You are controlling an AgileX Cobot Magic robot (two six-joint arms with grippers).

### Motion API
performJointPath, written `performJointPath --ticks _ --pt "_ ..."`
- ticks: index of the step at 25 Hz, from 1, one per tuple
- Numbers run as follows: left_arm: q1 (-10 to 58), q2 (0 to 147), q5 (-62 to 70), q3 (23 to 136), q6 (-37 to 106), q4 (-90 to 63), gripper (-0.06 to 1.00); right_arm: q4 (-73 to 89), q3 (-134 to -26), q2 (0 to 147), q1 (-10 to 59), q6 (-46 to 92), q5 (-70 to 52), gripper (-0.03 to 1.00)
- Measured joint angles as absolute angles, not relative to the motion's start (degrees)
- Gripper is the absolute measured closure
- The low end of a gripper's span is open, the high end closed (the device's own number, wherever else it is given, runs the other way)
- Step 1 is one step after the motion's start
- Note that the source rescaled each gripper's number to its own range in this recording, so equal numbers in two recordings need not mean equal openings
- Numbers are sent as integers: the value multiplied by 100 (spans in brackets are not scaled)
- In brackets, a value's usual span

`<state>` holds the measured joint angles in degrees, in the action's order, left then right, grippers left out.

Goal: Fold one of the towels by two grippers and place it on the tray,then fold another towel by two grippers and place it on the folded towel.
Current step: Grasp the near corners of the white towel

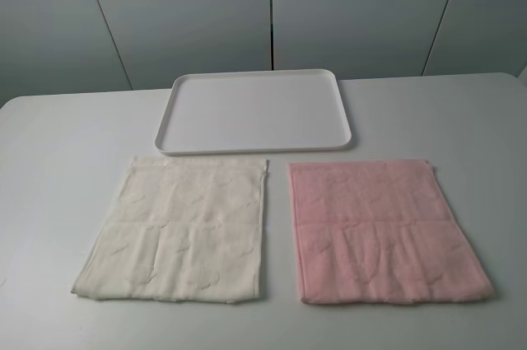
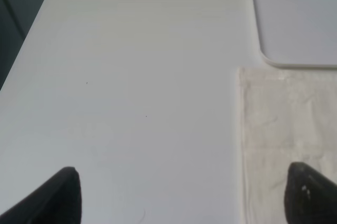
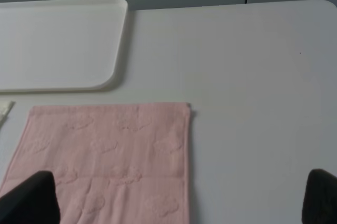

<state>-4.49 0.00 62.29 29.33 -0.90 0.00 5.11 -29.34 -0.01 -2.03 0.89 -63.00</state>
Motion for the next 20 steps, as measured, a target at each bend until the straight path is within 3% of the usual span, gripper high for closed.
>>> performJointPath --ticks 20 --pt "-449 0 6229 2933 -71 0 -5 511 -2934 -1 -203 89 -6300 -3"
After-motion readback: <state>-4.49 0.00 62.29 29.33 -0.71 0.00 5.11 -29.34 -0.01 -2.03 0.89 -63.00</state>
